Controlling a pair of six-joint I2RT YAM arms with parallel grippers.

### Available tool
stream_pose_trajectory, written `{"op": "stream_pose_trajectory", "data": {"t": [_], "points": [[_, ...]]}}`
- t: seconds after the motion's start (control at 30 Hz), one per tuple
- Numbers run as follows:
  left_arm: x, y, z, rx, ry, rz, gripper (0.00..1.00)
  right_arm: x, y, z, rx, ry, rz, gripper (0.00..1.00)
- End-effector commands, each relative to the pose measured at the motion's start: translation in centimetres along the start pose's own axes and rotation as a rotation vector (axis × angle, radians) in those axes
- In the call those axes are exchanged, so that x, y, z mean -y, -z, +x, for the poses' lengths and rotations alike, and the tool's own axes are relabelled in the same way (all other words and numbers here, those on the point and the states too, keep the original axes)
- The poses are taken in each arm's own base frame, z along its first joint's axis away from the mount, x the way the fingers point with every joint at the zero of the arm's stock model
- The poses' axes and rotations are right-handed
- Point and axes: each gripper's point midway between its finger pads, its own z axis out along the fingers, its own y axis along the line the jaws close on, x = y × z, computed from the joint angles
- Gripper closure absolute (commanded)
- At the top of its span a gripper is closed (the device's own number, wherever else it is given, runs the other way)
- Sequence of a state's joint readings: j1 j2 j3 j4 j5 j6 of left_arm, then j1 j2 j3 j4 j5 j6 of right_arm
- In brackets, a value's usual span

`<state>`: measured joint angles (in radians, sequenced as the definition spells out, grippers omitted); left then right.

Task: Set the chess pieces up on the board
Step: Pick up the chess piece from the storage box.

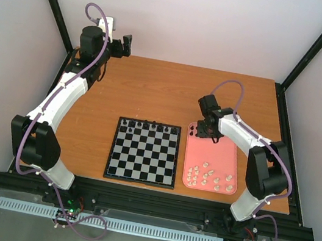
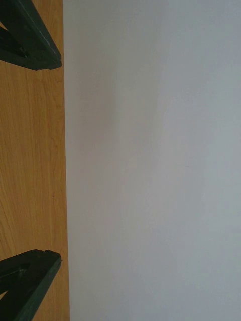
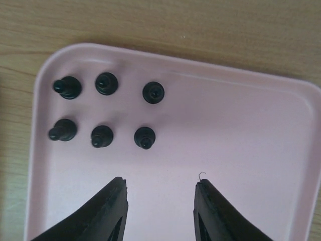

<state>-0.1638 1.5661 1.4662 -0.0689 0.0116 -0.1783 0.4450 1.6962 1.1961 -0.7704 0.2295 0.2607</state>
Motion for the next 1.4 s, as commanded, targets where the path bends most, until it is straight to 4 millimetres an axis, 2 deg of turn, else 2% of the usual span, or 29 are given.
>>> {"op": "stream_pose_trajectory", "data": {"t": [0.0, 0.53, 0.67, 1.1, 1.27, 1.37], "points": [[0.6, 0.8, -2.1, 0.051, -0.011, 0.018, 0.00, 0.0, -1.5, -0.4, 0.015, -0.049, -0.032, 0.57], [0.6, 0.6, -1.9, 0.047, -0.009, 0.020, 0.00, -0.4, -3.9, -0.3, -0.037, -0.030, -0.064, 0.63], [0.6, 0.6, -1.9, 0.046, -0.011, 0.019, 0.00, -0.3, -4.1, -0.4, -0.041, -0.033, -0.065, 0.72], [0.5, 0.6, -1.9, 0.047, -0.011, 0.013, 0.00, -0.6, -5.1, -0.6, -0.063, -0.015, -0.077, 0.73], [0.5, 0.5, -1.8, 0.045, -0.012, 0.012, 0.00, -0.7, -5.4, -0.4, -0.070, -0.016, -0.078, 0.76], [0.5, 0.5, -1.8, 0.045, -0.012, 0.012, 0.00, -0.5, -5.6, -0.3, -0.076, -0.019, -0.076, 0.81]]}}
